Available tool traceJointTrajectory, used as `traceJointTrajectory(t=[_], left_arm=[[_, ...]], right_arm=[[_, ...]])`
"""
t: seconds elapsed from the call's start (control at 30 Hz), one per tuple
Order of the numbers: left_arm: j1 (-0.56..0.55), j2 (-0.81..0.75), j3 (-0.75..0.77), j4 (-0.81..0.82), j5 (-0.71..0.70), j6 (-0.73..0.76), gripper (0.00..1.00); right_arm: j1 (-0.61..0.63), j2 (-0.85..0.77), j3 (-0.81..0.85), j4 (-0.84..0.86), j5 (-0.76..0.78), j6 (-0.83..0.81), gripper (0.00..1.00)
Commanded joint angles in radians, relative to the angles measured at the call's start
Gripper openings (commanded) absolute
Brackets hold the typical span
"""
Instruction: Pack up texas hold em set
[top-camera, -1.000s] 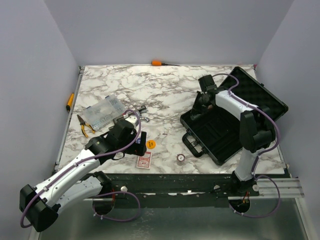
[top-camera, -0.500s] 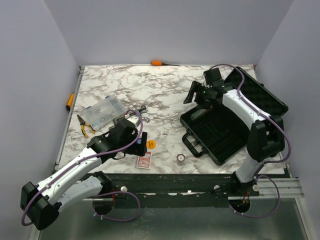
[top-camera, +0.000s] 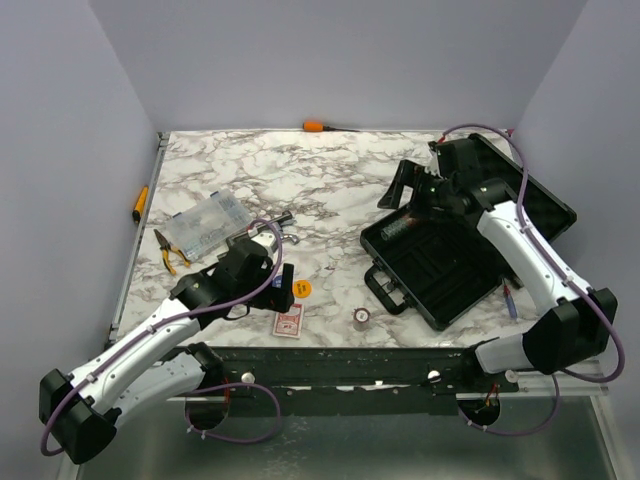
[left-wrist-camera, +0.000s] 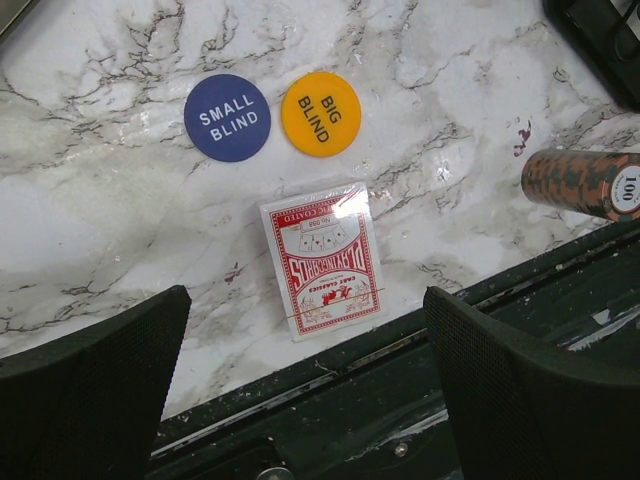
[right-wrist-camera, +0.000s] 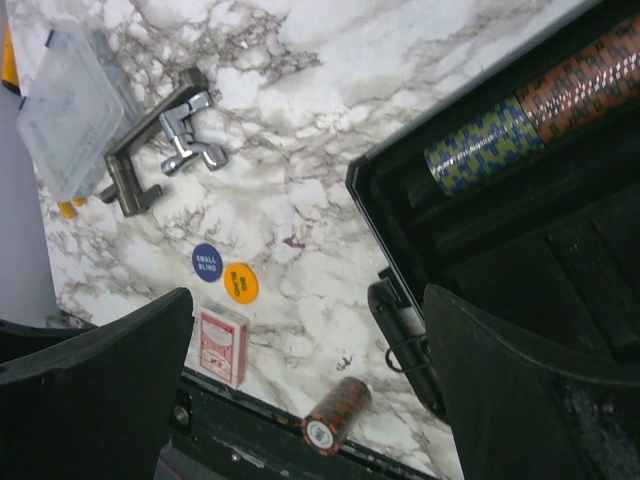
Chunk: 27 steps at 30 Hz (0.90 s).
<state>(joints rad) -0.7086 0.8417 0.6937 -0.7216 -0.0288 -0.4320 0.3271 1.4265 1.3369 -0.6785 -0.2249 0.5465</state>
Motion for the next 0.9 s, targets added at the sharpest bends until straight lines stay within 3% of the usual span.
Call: traceJointTrajectory(t=[0.0,0.13,0.37,0.87], left_arm=[[0.003,-0.006,0.026,0.007,0.028,-0.008,0.98],[-0.015,0.026,0.042,0.009,0.076,-0.022,0.97],[-0.178,0.14,0.11,0.024,-0.009,-0.033,0.95],[-0.414,0.423,0.301,0.079,-0.069,-0.024,0.93]], right_arm=[[-0.002,-0.083,-0.069,-0.089,0.034,-0.014,1.0],[-0.002,-0.168,-0.103,-0.148,0.059,0.004,1.0],[-0.002,-0.293,-0.177,-0.225,0.144,0.026,1.0],[-0.003,-0.375,-0.189,-0.35,0.303,0.049,1.0]])
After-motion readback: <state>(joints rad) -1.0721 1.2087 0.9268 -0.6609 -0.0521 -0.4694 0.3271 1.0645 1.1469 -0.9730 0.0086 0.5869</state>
